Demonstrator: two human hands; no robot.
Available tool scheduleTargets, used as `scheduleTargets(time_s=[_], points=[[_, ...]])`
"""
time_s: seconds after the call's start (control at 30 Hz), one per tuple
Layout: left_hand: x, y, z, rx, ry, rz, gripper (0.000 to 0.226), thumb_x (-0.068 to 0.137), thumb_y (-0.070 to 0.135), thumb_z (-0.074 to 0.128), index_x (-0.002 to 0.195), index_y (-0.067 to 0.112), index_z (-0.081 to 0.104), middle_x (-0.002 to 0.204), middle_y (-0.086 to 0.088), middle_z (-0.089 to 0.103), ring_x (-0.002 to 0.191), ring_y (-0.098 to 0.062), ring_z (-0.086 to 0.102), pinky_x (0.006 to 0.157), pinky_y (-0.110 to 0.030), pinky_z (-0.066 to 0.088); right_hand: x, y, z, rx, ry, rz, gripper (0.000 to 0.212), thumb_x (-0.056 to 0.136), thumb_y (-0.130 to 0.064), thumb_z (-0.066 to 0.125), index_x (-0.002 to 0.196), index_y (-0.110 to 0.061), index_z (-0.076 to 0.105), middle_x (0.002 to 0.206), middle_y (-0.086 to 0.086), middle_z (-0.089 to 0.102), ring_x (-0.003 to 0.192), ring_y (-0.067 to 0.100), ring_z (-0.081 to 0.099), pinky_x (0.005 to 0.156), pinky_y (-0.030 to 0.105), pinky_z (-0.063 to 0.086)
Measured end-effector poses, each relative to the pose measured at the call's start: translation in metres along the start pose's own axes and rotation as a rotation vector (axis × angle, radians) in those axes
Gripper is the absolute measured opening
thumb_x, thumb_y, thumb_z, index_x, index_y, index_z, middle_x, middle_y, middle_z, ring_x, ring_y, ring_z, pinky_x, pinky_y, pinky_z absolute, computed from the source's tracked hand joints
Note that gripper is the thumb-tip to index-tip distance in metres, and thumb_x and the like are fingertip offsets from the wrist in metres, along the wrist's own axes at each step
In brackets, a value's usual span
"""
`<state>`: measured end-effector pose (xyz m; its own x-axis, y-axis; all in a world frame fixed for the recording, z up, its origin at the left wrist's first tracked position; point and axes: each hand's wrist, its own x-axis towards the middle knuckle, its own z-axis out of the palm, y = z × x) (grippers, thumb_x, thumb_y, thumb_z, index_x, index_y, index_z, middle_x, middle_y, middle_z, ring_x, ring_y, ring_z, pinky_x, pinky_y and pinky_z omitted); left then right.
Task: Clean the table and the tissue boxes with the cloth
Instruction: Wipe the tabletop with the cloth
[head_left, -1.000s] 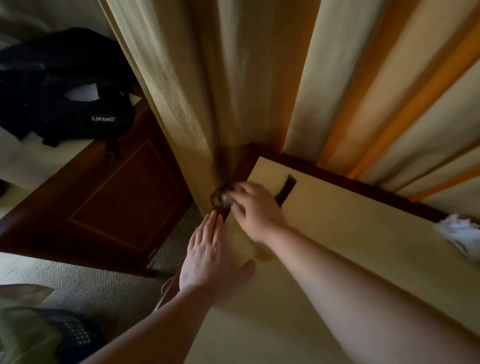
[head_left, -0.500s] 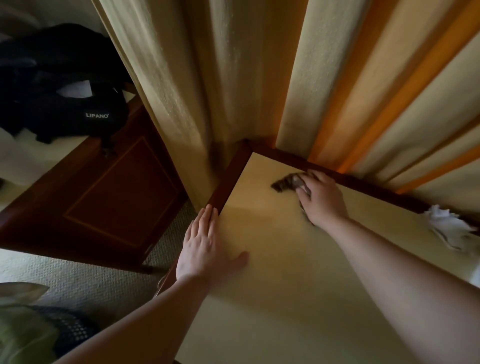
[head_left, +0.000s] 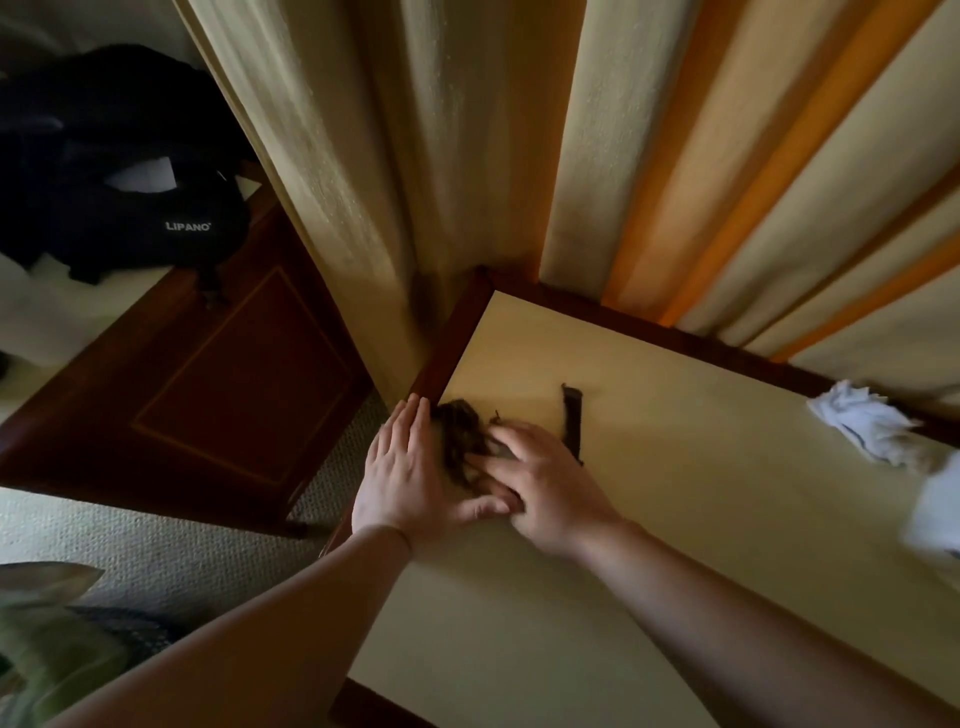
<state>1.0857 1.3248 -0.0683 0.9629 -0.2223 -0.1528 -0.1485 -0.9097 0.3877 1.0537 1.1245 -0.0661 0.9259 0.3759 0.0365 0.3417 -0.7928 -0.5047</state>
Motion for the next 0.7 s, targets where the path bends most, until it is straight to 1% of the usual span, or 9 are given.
scheduleTargets(time_s=[0.07, 0.13, 0.2, 0.27, 0.4, 0.47, 0.57, 0.7], points=[[-0.001, -0.001, 0.0, 0.003, 0.009, 0.008, 0.155, 0.051, 0.114, 0.026, 0.165, 0.012, 0.005, 0.173, -0.006, 0.004, 0.159, -0.02, 0.0, 0.13, -0.042, 0.006, -0.031, 0.007, -0.002, 0.004, 0.004, 0.012, 0.035, 0.103, -0.041, 0.058, 0.134, -0.03, 0.07, 0.147, 0.004, 0.054, 0.14, 0.026, 0.046, 0.119, 0.042, 0.038], [-0.002, -0.003, 0.0, 0.007, 0.013, 0.02, 0.142, 0.062, 0.11, 0.018, 0.165, 0.013, 0.006, 0.173, -0.006, 0.004, 0.159, -0.02, 0.0, 0.13, -0.042, 0.005, -0.057, 0.019, -0.01, -0.018, 0.036, 0.041, 0.036, 0.105, -0.042, 0.056, 0.136, -0.029, 0.069, 0.147, 0.002, 0.055, 0.14, 0.025, 0.048, 0.118, 0.041, 0.039], [-0.002, -0.004, 0.001, 0.016, 0.015, 0.026, 0.132, 0.07, 0.105, 0.015, 0.165, 0.014, 0.005, 0.173, -0.005, 0.004, 0.159, -0.02, -0.001, 0.129, -0.04, 0.004, -0.078, 0.035, -0.022, -0.056, 0.096, 0.087, 0.038, 0.104, -0.04, 0.056, 0.136, -0.025, 0.07, 0.146, 0.004, 0.057, 0.137, 0.026, 0.053, 0.114, 0.044, 0.045], [-0.002, -0.003, 0.001, 0.016, 0.018, 0.026, 0.126, 0.075, 0.102, 0.013, 0.165, 0.015, 0.006, 0.173, -0.005, 0.005, 0.159, -0.019, -0.001, 0.129, -0.04, 0.004, -0.085, 0.054, -0.036, -0.098, 0.132, 0.184, 0.04, 0.102, -0.038, 0.057, 0.137, -0.023, 0.069, 0.146, 0.007, 0.057, 0.134, 0.027, 0.056, 0.111, 0.047, 0.048], [-0.001, -0.002, 0.002, 0.009, 0.033, 0.021, 0.119, 0.08, 0.098, 0.011, 0.165, 0.015, 0.009, 0.173, -0.004, 0.007, 0.159, -0.019, 0.001, 0.129, -0.038, 0.004, -0.047, 0.079, -0.052, -0.146, 0.155, 0.422, 0.042, 0.104, -0.037, 0.056, 0.144, -0.026, 0.063, 0.154, 0.006, 0.05, 0.141, 0.029, 0.047, 0.115, 0.044, 0.041], [-0.002, -0.002, 0.002, 0.011, 0.037, 0.023, 0.117, 0.081, 0.096, 0.011, 0.165, 0.014, 0.009, 0.172, -0.004, 0.008, 0.158, -0.018, 0.001, 0.128, -0.036, 0.002, -0.015, 0.079, -0.048, -0.143, 0.169, 0.478, 0.041, 0.106, -0.037, 0.055, 0.145, -0.026, 0.062, 0.156, 0.005, 0.048, 0.143, 0.028, 0.043, 0.118, 0.043, 0.036], [-0.002, -0.003, 0.003, -0.009, 0.039, 0.024, 0.118, 0.081, 0.096, 0.01, 0.165, 0.014, 0.01, 0.172, -0.005, 0.009, 0.159, -0.018, 0.001, 0.128, -0.035, 0.002, 0.026, 0.06, -0.032, -0.105, 0.169, 0.421, 0.041, 0.106, -0.037, 0.055, 0.144, -0.023, 0.063, 0.155, 0.007, 0.05, 0.142, 0.03, 0.043, 0.121, 0.044, 0.035], [-0.002, -0.007, 0.004, -0.046, 0.057, 0.042, 0.119, 0.081, 0.095, 0.007, 0.164, 0.01, 0.014, 0.172, -0.008, 0.015, 0.159, -0.019, 0.006, 0.127, -0.034, 0.003, 0.04, 0.017, -0.005, -0.035, 0.126, 0.212, 0.036, 0.103, -0.032, 0.061, 0.136, -0.021, 0.07, 0.145, 0.009, 0.058, 0.133, 0.033, 0.05, 0.114, 0.047, 0.042]])
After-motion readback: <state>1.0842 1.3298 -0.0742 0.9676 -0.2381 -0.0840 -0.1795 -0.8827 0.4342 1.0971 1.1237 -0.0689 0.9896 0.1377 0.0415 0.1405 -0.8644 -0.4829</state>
